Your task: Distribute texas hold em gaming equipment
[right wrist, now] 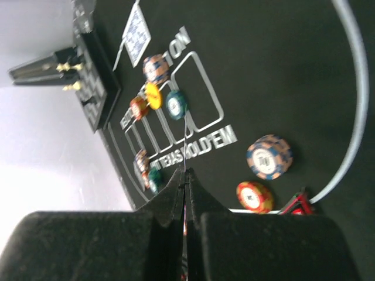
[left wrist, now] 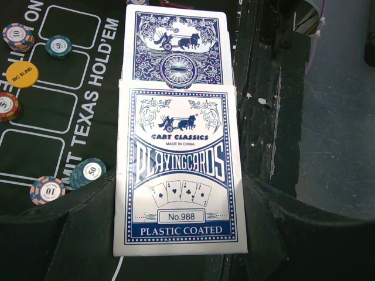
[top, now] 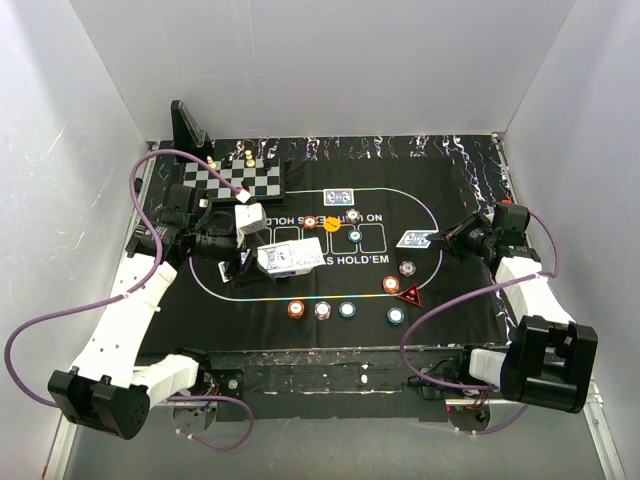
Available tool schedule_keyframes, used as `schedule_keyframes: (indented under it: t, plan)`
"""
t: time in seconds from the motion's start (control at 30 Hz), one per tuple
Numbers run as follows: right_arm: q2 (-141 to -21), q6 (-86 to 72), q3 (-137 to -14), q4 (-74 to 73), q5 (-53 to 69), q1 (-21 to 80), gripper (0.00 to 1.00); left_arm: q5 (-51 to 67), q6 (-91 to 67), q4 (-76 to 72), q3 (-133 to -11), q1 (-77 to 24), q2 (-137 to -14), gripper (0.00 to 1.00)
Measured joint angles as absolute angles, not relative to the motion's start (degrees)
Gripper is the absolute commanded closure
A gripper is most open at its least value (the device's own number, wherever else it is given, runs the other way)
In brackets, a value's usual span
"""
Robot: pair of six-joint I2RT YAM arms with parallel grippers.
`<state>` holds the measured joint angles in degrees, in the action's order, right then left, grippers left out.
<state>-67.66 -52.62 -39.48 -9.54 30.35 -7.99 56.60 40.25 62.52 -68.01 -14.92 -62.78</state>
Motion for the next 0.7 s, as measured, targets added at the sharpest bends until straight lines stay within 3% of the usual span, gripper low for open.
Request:
schedule_keyframes:
  t: [0.5, 0.7]
  plan:
    - [-77.47, -46.89, -39.48, -10.13, 19.46, -10.92, 0.99, 56.60, 40.27, 62.52, -68.01, -14.74, -62.78, 0.59]
    - [-77.45, -45.78, -39.16, -13.28, 16.08, -10.92, 0.66, 56.62, 40.49, 62.70, -68.01, -14.74, -62.78, 0.59]
